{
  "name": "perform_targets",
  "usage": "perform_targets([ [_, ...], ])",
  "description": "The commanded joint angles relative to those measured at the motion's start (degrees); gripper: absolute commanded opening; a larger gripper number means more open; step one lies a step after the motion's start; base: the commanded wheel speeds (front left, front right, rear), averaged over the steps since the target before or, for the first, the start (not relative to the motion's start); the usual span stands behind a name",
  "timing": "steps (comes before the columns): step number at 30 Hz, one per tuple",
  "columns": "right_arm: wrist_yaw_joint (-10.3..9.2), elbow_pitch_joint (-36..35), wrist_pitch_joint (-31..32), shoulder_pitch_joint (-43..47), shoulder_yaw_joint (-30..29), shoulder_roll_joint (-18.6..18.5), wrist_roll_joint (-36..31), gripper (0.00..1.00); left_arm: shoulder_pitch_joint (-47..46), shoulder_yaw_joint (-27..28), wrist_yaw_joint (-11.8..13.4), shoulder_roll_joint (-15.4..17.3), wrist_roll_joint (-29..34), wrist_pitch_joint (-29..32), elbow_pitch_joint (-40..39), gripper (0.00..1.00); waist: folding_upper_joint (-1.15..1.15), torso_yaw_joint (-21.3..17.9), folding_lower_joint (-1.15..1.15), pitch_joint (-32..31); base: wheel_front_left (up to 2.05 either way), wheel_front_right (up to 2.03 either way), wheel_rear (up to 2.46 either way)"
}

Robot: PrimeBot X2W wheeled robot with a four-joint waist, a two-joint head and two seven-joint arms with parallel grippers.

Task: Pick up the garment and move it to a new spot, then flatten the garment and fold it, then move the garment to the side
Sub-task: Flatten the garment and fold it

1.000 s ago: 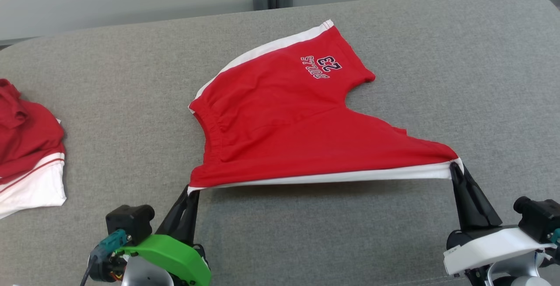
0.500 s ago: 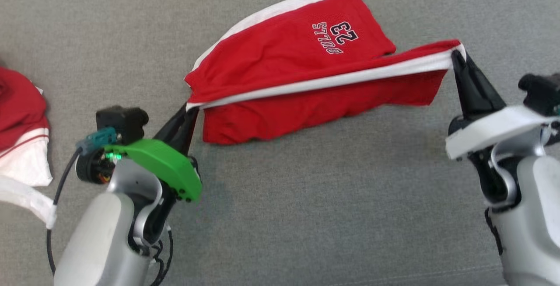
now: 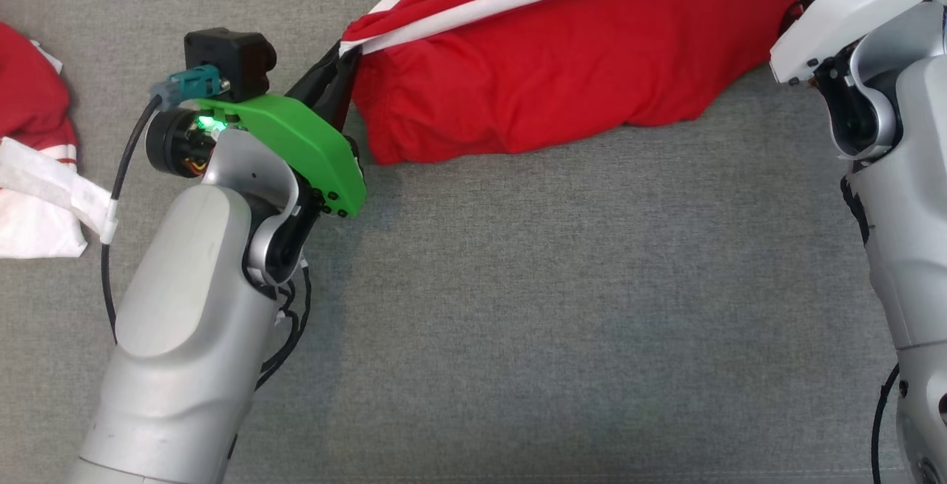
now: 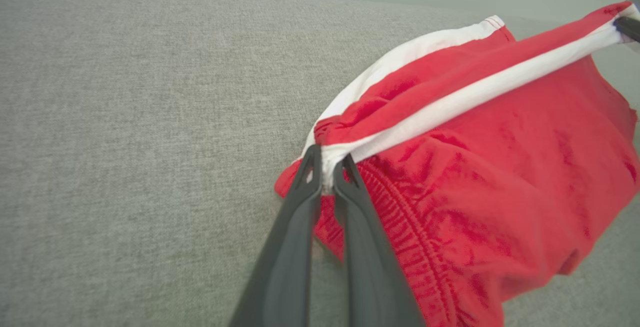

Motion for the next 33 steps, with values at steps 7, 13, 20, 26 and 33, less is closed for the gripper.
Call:
perform_targets([
  [7,-0.13,6.9,-8.4,-5.7,4.6,-1.0,1.0,1.00,-2.9,-1.8,-1.5,-0.5,0.8,-4.3,3.9,1.00,0.00,2.4,0.00,2.3,0.00,0.00,0.00],
  [13,-0.13,7.8,-17.4,-4.4,7.3,-2.2,-0.8,1.00,0.0,-1.0,-0.5,-0.9,1.9,-12.3,3.9,1.00,0.00,1.7,0.00,0.7,0.00,0.00,0.00],
  [20,-0.13,-3.2,-19.9,4.4,3.1,-1.4,-5.6,1.00,6.0,1.8,5.7,1.2,6.0,-24.7,-0.6,1.00,0.00,-1.1,0.00,-3.7,0.00,0.00,0.00],
  [26,-0.12,-13.3,-19.9,15.1,0.3,1.2,-7.4,1.00,11.3,5.2,9.1,3.6,7.9,-27.3,-5.9,1.00,0.00,-4.0,0.00,-6.9,0.00,0.00,0.00],
  [33,-0.12,-20.0,-19.9,24.6,-0.6,3.9,-8.1,1.00,17.7,8.2,10.7,6.3,8.5,-27.7,-10.4,1.00,0.00,-7.3,0.00,-9.7,0.00,0.00,0.00],
])
